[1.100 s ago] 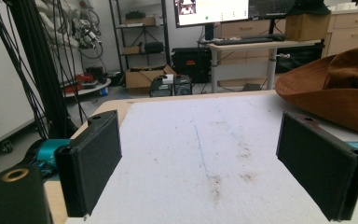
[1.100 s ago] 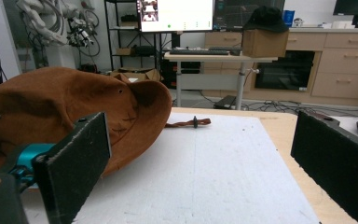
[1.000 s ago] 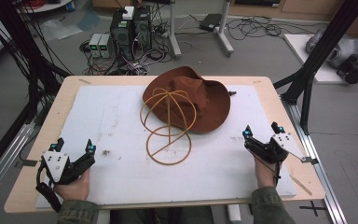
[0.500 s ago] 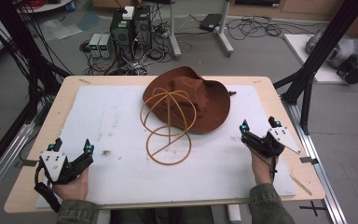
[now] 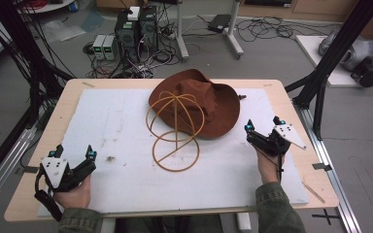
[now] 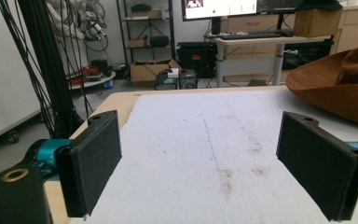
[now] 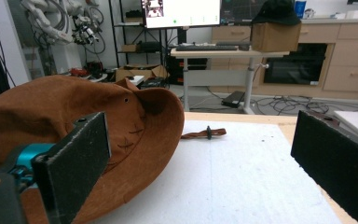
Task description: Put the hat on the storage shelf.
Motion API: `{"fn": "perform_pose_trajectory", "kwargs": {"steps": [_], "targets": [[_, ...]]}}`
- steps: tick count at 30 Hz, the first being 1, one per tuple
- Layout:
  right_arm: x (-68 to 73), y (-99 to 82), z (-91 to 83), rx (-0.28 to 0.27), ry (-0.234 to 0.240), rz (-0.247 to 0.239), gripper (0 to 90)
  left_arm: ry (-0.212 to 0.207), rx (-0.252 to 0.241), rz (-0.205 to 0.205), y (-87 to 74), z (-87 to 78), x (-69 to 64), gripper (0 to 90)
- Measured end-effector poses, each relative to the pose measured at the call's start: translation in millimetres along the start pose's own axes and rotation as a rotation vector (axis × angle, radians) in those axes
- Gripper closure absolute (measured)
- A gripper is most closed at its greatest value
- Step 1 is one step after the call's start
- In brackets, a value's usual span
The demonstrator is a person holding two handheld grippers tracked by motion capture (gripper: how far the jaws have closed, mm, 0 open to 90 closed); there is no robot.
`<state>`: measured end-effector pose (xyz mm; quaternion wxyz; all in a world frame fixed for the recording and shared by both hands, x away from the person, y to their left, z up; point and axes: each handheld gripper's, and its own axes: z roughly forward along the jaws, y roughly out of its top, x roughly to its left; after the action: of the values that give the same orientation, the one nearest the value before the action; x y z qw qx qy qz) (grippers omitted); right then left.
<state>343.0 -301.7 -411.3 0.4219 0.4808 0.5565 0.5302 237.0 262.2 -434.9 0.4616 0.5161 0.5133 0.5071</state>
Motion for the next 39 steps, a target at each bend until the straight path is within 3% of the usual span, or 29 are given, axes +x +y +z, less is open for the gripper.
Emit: {"fn": "perform_pose_trajectory", "kwargs": {"steps": [8,16,29,30,35,39], "targets": [[6.1,19.3,22.2,0.014,0.049,0.011,3.8,-0.007,0.006,-0.001,-0.6,2.4,-0.2,14.2],[27.5,36.4,50.1,0.034,0.12,-0.068,3.8,-0.015,0.017,0.0,-1.4,3.0,1.1,14.5],[44.5,46.3,81.1,0.067,0.256,-0.122,3.7,-0.017,0.024,-0.007,-2.8,3.9,6.2,14.5],[48.6,48.1,87.1,0.078,0.291,-0.128,3.7,-0.019,0.023,-0.009,-2.7,4.1,5.7,14.6],[59.5,48.8,103.6,0.125,0.351,-0.175,3.7,-0.029,0.019,-0.005,-1.7,3.9,3.8,14.5],[67.0,47.3,115.3,0.149,0.384,-0.177,3.7,-0.032,0.021,-0.003,-1.9,4.5,3.5,14.5]]}}
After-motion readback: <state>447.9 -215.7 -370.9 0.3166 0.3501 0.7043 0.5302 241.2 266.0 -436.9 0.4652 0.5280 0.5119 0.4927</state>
